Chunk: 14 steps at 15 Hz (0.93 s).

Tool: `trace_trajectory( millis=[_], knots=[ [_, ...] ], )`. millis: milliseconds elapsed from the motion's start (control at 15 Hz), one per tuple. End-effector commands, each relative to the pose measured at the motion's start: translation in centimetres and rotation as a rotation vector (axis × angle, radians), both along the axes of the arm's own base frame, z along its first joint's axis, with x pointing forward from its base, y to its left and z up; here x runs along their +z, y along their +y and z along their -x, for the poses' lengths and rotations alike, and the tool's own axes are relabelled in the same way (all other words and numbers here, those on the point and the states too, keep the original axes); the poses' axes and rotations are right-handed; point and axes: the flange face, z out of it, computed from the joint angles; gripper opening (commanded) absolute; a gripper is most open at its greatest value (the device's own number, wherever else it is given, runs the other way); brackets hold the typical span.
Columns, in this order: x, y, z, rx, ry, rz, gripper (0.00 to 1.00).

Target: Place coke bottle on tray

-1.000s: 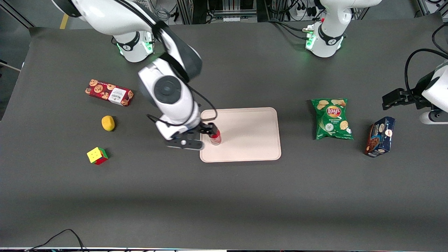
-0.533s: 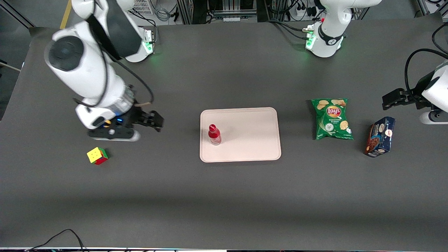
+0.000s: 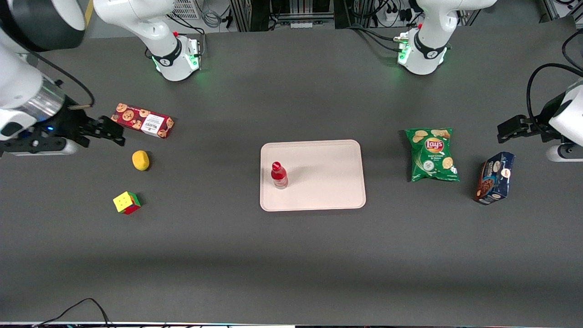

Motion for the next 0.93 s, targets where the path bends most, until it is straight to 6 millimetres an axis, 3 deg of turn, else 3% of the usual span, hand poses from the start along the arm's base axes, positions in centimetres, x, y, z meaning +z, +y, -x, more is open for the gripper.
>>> trace_trajectory(
  millis=[0, 333, 867],
  knots=[
    [-0.6, -2.5, 3.4, 0.035, 0.023, -0.038, 1.0],
    [-0.4, -2.9, 5.0, 0.038, 0.033, -0.028, 1.0],
    [1.6, -3.2, 3.4, 0.038, -0.012, 0.017, 1.0]
  ],
)
